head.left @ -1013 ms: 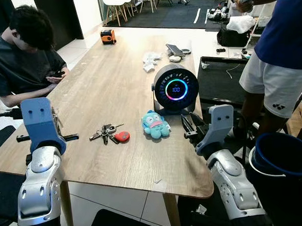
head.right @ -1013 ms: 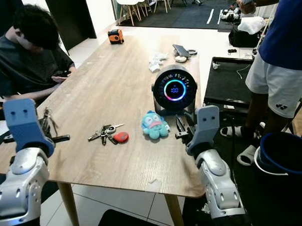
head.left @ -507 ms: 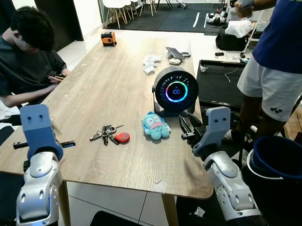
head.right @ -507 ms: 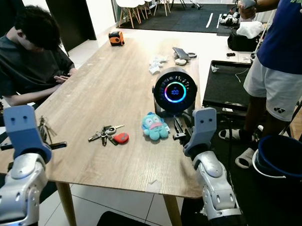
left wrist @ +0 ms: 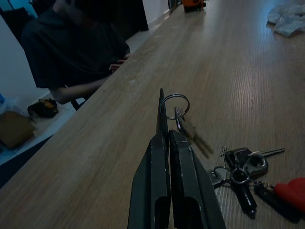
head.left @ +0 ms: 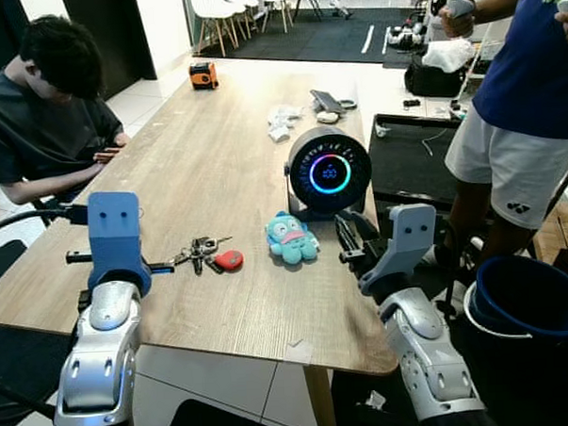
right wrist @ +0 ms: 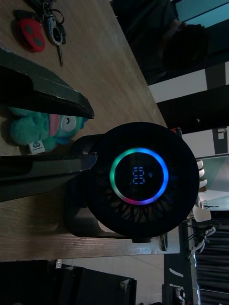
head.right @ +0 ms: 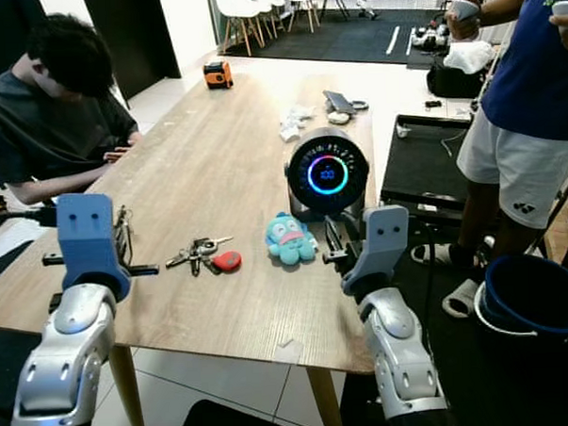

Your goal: Hang keys on a hook

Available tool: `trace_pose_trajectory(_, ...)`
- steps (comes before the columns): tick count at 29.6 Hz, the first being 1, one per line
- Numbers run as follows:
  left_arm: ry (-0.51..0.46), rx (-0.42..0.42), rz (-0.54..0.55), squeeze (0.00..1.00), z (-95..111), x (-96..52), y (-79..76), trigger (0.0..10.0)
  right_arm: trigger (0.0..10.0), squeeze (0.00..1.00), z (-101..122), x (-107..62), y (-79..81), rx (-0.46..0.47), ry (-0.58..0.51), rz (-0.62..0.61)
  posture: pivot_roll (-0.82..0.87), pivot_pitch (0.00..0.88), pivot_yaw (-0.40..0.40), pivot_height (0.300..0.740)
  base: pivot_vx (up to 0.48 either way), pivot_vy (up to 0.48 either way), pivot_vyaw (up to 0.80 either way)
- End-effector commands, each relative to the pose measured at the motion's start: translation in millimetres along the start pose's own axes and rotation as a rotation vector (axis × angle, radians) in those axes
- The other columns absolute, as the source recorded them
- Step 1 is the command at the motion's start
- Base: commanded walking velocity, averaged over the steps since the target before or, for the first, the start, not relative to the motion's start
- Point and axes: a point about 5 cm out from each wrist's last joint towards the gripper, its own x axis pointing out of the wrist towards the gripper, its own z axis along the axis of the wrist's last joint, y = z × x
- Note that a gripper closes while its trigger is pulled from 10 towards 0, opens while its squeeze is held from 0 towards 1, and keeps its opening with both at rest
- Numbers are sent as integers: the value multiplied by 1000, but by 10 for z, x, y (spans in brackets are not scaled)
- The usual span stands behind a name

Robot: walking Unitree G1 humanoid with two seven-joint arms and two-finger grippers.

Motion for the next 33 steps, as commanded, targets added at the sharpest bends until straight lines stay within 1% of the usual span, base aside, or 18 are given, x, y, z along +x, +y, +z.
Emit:
trace_pose_trajectory(1, -19, 28, 5, 0, 2, -30, 30, 10000, 10000, 0, -75, -28, 26, 15, 22, 9, 118, 136, 55, 740, 0, 0, 0)
trace_pose_trajectory(3, -21, 47, 7, 0, -10, -38, 41, 10000, 10000, 0, -83, -23, 35, 18, 23, 13, 120, 136, 53, 740, 0, 0, 0)
trace_pose_trajectory(11, -32, 54, 15, 0, -30, -47, 89, 10000, 10000, 0, -95, -20, 27, 9, 22, 8, 126, 136, 51, 740, 0, 0, 0)
trace_pose_trajectory(14, -50, 58, 6, 0, -17, -45, 94, 10000, 10000, 0, -78, -19, 2, -8, 11, -1, 125, 135, 52, 740, 0, 0, 0)
trace_pose_trajectory(15, -63, 57, -5, 0, -8, -46, 89, 10000, 10000, 0, -59, -16, -16, -29, 0, -7, 121, 135, 54, 740, 0, 0, 0)
trace_pose_trajectory(17, -115, 34, -44, 0, 28, -64, 52, 10000, 10000, 0, -8, -18, -63, -69, -32, -26, 118, 133, 54, 740, 0, 0, 0)
trace_pose_trajectory(18, -143, 40, -61, 0, 42, -78, 34, 10000, 10000, 0, 8, -23, -81, -83, -44, -33, 118, 132, 53, 740, 0, 0, 0)
trace_pose_trajectory(20, -191, 128, -118, 0, -9, -133, -43, 10000, 10000, 0, 10, -59, -105, -126, -58, -39, 117, 128, 52, 740, 0, 0, 0)
trace_pose_trajectory(22, -187, 152, -153, 0, -105, -186, -94, 10000, 10000, 0, -27, -107, -112, -145, -50, -41, 111, 125, 55, 740, 0, 0, 0)
trace_pose_trajectory(23, -180, 148, -159, 0, -135, -202, -106, 10000, 10000, 0, -42, -125, -113, -147, -45, -42, 111, 125, 55, 740, 0, 0, 0)
trace_pose_trajectory(25, -151, 137, -172, 0, -206, -257, -147, 10000, 10000, 0, -119, -227, -116, -180, -15, -37, 106, 123, 55, 740, 0, 0, 0)
trace_pose_trajectory(26, -151, 137, -172, 0, -206, -257, -147, 10000, 10000, 0, -119, -227, -116, -180, -15, -37, 106, 123, 55, 740, 0, 0, 0)
trace_pose_trajectory(28, -141, 127, -178, 0, -224, -284, -171, 10000, 10000, 0, -165, -298, -133, -195, 7, -42, 104, 122, 56, 740, 0, 0, 0)
trace_pose_trajectory(29, -141, 127, -178, 0, -224, -284, -171, 10000, 10000, 0, -165, -298, -133, -195, 7, -42, 104, 122, 56, 740, 0, 0, 0)
trace_pose_trajectory(30, -144, 122, -189, 0, -219, -286, -191, 10000, 10000, 0, -172, -331, -174, -198, 13, -57, 100, 121, 59, 740, 0, 0, 0)
trace_pose_trajectory(33, -147, 116, -202, 0, -220, -281, -206, 10000, 10000, 0, -170, -340, -209, -205, 13, -69, 100, 121, 59, 740, 0, 0, 0)
